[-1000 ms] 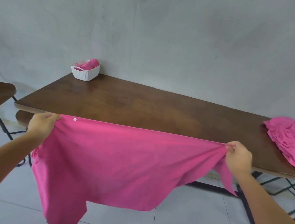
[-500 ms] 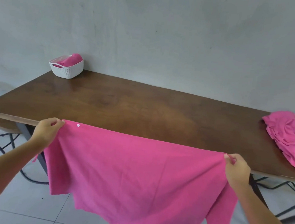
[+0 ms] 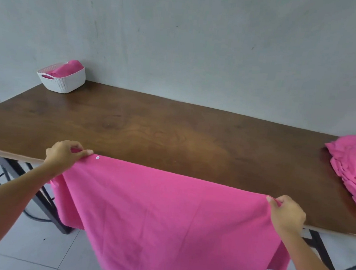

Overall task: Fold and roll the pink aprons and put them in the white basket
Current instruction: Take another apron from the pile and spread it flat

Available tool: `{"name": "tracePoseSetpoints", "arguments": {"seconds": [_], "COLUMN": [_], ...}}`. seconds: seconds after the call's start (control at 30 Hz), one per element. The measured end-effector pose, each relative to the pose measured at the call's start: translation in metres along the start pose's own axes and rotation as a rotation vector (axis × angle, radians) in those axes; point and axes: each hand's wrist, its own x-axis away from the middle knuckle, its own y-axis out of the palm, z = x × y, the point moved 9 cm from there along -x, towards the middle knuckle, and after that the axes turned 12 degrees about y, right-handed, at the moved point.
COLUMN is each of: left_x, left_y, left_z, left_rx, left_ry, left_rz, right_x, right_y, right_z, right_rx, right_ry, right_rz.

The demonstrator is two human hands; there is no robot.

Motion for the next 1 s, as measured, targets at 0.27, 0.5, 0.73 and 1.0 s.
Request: {"name": "tracePoseSetpoints", "arguments": {"seconds": [0.27,0.5,0.73,1.0], "left_x": [-0.032,-0.068,-0.136,-0.222], "left_y": [0.029,0.058,0.075,0.102], "left_z": [-0.004,-0.009,0.001,0.002], "left_rx": [-0.061,-0.107,-0.059,-0.062], "left_ry": [-0.018,-0.047,-0.006,0.048], "left_rz": [-0.041,0.064,0.108,0.074], "right_x": [-0.033,-0.063,-0.102,-0.144], "right_y": [0.035,0.063,0.092,0.124], "right_z": [-0.011,-0.035,-0.06,-0.088], "right_rx": [0.138,0.165,0.203,0.194], "right_ry": [-0.095,-0.018,0.089,0.21], "right_rz": [0.015,0.008,0.031,0.066]}}
